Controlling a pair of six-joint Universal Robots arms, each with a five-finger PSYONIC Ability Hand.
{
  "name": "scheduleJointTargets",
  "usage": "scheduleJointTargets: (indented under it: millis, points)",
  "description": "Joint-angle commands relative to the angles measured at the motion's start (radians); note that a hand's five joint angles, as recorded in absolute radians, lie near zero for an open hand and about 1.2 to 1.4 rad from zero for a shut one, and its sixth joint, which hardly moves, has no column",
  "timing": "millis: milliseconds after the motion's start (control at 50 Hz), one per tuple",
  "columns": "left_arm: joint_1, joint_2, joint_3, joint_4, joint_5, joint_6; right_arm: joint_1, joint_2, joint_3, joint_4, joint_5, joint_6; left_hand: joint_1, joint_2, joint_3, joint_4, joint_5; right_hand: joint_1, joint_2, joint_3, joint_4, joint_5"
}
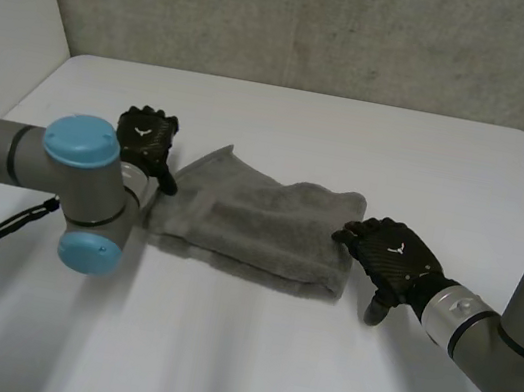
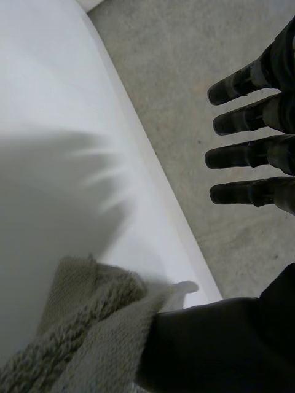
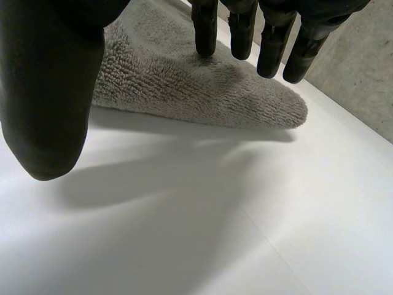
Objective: Fold the towel.
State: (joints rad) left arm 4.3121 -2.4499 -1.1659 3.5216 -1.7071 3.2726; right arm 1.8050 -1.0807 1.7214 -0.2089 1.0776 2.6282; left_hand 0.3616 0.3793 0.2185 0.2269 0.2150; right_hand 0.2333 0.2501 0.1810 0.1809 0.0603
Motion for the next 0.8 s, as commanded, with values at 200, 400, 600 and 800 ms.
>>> scheduleJointTargets:
  millis: [200, 400, 600, 800]
  points:
    - [-0.020, 0.152, -0.204, -0.013, 0.009, -0.111, 0.008, 0.004, -0.008, -0.001, 0.008, -0.017, 0.010, -0.007, -0.044, -0.052, -0.017, -0.025, -0.042, -0.006, -0.006, -0.027]
    - [-0.037, 0.278, -0.363, -0.052, 0.027, -0.211, 0.004, -0.067, 0.030, -0.001, -0.013, 0.130, 0.002, -0.016, -0.044, -0.052, -0.026, 0.112, 0.096, -0.006, -0.006, 0.111]
    - [0.023, 0.351, -0.458, -0.064, 0.075, -0.260, 0.013, -0.059, 0.033, -0.013, -0.070, 0.239, 0.002, -0.016, -0.044, -0.052, -0.026, 0.254, 0.237, -0.006, -0.006, 0.252]
    - [0.061, 0.469, -0.520, -0.064, 0.118, -0.297, 0.043, 0.041, -0.022, -0.036, -0.065, 0.234, 0.002, -0.016, -0.044, -0.052, -0.026, 0.614, 0.597, -0.006, -0.006, 0.612]
